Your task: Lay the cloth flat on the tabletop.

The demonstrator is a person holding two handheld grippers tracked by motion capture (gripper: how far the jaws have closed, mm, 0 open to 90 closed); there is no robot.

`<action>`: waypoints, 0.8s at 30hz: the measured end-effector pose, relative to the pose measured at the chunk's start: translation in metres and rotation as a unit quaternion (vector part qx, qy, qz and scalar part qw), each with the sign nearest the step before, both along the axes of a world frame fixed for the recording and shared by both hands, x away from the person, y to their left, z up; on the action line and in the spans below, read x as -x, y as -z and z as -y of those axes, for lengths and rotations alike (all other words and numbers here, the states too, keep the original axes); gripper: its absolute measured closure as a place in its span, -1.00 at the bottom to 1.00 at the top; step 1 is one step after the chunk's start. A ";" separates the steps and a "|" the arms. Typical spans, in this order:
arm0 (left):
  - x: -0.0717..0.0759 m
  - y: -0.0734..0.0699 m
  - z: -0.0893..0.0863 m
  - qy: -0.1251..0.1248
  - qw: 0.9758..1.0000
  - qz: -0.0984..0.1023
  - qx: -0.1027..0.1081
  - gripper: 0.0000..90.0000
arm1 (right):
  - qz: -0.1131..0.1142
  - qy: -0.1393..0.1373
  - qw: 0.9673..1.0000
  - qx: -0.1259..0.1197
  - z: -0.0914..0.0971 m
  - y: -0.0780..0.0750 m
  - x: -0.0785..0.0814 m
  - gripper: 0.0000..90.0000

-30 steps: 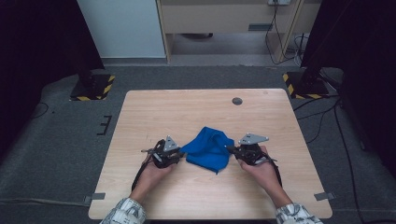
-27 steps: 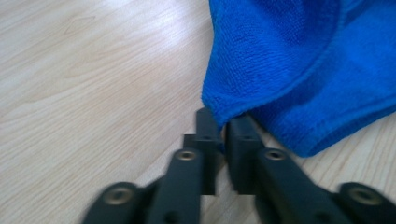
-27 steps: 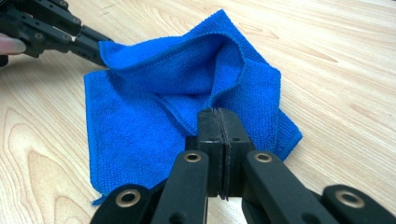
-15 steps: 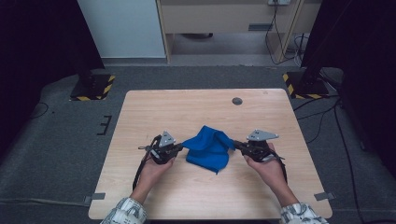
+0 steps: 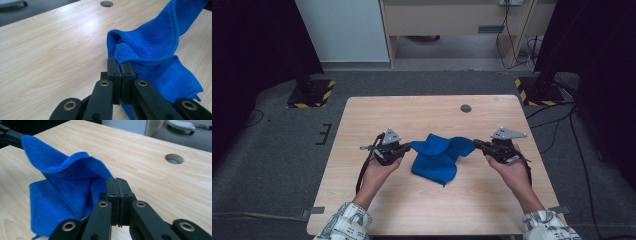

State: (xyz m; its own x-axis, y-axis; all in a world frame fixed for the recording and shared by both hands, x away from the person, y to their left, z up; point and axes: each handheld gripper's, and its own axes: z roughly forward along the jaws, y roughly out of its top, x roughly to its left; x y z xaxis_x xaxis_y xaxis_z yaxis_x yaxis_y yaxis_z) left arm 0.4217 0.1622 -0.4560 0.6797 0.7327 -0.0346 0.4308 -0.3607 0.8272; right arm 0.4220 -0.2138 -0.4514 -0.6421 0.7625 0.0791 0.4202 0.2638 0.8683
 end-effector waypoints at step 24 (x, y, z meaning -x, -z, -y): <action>0.004 -0.038 0.001 0.003 1.000 0.003 0.016 0.96 | 0.038 0.011 0.999 -0.018 0.022 -0.048 0.012 0.99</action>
